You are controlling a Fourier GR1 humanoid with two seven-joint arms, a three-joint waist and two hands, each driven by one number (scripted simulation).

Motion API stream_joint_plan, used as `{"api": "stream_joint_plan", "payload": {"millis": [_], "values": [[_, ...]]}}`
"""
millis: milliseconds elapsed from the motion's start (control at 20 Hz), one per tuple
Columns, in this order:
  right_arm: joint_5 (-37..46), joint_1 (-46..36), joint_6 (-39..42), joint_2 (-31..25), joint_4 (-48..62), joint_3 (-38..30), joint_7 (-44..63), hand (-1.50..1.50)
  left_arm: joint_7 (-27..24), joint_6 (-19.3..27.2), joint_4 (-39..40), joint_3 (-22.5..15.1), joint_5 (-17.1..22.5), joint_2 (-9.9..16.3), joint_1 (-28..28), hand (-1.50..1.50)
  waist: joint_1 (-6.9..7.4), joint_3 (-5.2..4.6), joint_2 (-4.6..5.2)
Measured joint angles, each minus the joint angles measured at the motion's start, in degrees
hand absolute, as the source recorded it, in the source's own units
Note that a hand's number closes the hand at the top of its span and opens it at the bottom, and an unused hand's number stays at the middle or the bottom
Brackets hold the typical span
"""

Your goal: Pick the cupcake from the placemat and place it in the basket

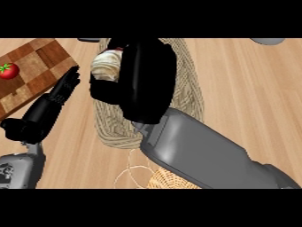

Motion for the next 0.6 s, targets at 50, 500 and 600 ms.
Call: {"api": "stream_joint_plan", "payload": {"millis": [50, 500, 600], "values": [[-0.1, -0.7, -0.6, 0.0, 1.4, -0.5, -0.4, 1.5, -0.6, 0.1, 0.7, 0.1, -0.1, -0.1, 0.1, 0.0, -0.17, 0.01, 0.04], [4.1, 2.3, -9.0, 0.1, 8.3, -2.5, -5.1, -1.5, -1.0, 1.1, -0.8, -0.4, -1.1, -1.0, 1.7, 0.0, -1.02, 0.08, 0.03], [4.2, 3.3, -11.7, 0.1, 9.2, -3.5, -6.1, -1.5, -0.4, 1.1, -1.2, -0.5, -1.1, -1.0, 1.4, 0.0, -0.91, 0.09, 0.06]]}}
